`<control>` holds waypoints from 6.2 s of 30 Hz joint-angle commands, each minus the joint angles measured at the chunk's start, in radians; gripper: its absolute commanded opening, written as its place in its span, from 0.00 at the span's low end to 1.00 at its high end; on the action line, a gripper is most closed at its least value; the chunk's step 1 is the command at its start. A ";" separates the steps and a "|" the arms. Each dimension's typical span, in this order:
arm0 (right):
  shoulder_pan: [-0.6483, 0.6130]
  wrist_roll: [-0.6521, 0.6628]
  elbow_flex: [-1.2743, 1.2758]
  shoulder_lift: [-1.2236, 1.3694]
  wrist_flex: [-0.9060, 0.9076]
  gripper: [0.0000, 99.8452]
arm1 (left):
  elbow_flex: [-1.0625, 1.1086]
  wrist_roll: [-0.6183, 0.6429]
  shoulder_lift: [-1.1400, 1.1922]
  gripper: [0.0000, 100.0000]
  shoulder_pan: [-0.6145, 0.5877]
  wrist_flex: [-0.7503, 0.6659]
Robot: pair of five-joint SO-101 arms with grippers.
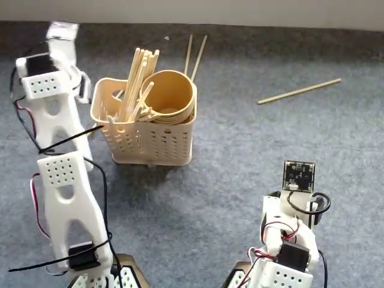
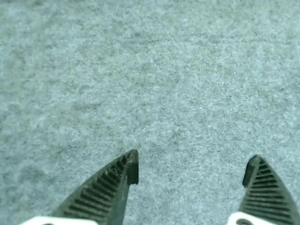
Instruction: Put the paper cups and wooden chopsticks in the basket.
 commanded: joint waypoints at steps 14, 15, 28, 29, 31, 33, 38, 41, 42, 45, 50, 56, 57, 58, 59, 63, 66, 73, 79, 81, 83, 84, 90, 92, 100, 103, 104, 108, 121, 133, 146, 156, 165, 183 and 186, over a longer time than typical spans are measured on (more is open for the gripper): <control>-0.012 0.015 0.114 -0.008 -0.021 0.35 | 0.469 -0.098 -0.061 0.16 0.015 -0.244; -0.012 0.015 0.114 -0.008 -0.021 0.35 | 0.479 -0.098 -0.061 0.12 0.013 -0.250; -0.012 0.015 0.114 -0.008 -0.021 0.35 | 0.213 -0.071 -0.104 0.00 -0.071 -0.120; -0.012 0.015 0.114 -0.008 -0.021 0.35 | 0.148 -0.055 -0.111 0.00 -0.077 -0.107; -0.012 0.015 0.114 -0.008 -0.021 0.35 | 0.008 -0.032 -0.131 0.00 -0.077 -0.072; -0.012 0.015 0.114 -0.008 -0.021 0.35 | -0.148 0.009 -0.160 0.00 -0.064 -0.037; -0.012 0.015 0.114 -0.008 -0.021 0.35 | -0.277 0.094 -0.380 0.00 0.001 -0.025; -0.012 0.015 0.114 -0.008 -0.021 0.35 | -0.282 0.158 -0.576 0.00 0.058 -0.026; -0.012 0.015 0.114 -0.008 -0.021 0.35 | -0.282 0.169 -0.639 0.00 0.091 -0.026; -0.012 0.015 0.114 -0.008 -0.021 0.35 | -0.282 0.166 -0.874 0.00 0.236 -0.032; -0.012 0.015 0.114 -0.008 -0.019 0.35 | -0.269 0.157 -1.193 0.00 0.522 -0.015; -0.012 0.017 0.114 -0.008 -0.019 0.35 | -0.068 0.160 -1.423 0.00 0.553 -0.012; -0.012 0.017 0.114 -0.008 -0.019 0.35 | 0.001 0.160 -1.481 0.00 0.545 -0.012; -0.012 0.017 0.114 -0.008 -0.019 0.35 | 0.084 0.158 -1.549 0.00 0.545 -0.012; -0.012 0.017 0.114 -0.008 -0.019 0.35 | 0.189 0.157 -1.623 0.00 0.542 -0.014; -0.013 0.017 0.114 -0.008 -0.019 0.35 | 0.789 0.149 -1.910 0.00 0.447 -0.020; -0.036 0.017 0.114 -0.008 -0.019 0.35 | 1.349 0.117 -2.100 0.00 0.470 -0.304; -0.035 0.017 0.130 -0.008 -0.016 0.35 | 2.327 0.104 -2.264 0.01 0.415 -1.614; -0.036 0.017 0.130 -0.008 -0.018 0.35 | 2.301 0.144 -1.928 0.01 0.384 -1.731; -0.036 0.017 0.130 -0.008 -0.018 0.35 | 2.247 0.204 -1.817 0.01 0.348 -1.731; -0.036 0.017 0.130 -0.008 -0.018 0.35 | 2.204 0.230 -1.725 0.01 0.321 -1.728; -0.036 0.017 0.130 -0.008 -0.018 0.35 | 2.198 0.235 -1.685 0.01 0.314 -1.726; -0.036 0.017 0.130 -0.008 -0.018 0.35 | 2.189 0.233 -1.633 0.07 0.309 -1.643; -0.036 0.017 0.130 -0.008 -0.018 0.35 | 2.189 0.233 -1.655 0.13 0.309 -1.614; -0.036 0.017 0.130 -0.008 -0.018 0.35 | 2.193 0.233 -1.811 0.11 0.308 -1.479; -0.036 0.017 0.130 -0.008 -0.018 0.35 | 2.196 0.236 -1.885 0.11 0.269 -1.441; -0.035 0.017 0.130 -0.008 -0.018 0.35 | 2.190 0.236 -1.914 0.11 0.243 -1.424; -0.022 0.017 0.122 -0.008 -0.019 0.35 | 2.190 0.299 -2.080 0.11 0.120 -1.333; 0.091 0.101 -0.518 0.341 -0.139 0.35 | 1.814 0.253 -2.387 0.11 -0.018 -0.520; -0.024 -0.008 -1.713 1.859 -0.076 0.35 | 1.903 0.180 -1.906 0.12 -0.077 -0.404; -0.150 0.594 -3.323 3.102 0.208 0.35 | 2.107 0.273 -2.161 0.12 -0.166 -0.502; -0.091 0.542 -3.436 3.261 0.358 0.35 | 2.238 0.275 -2.273 0.12 -0.160 -0.632; 0.076 0.664 -3.433 2.988 0.641 0.35 | 2.239 0.278 -2.236 0.12 -0.114 -0.637; -0.073 -0.413 -3.435 3.146 0.363 0.35 | 2.239 0.278 -2.210 0.12 -0.099 -0.638; -0.085 -0.551 -3.435 3.171 0.371 0.35 | 2.239 0.278 -2.212 0.11 -0.099 -0.638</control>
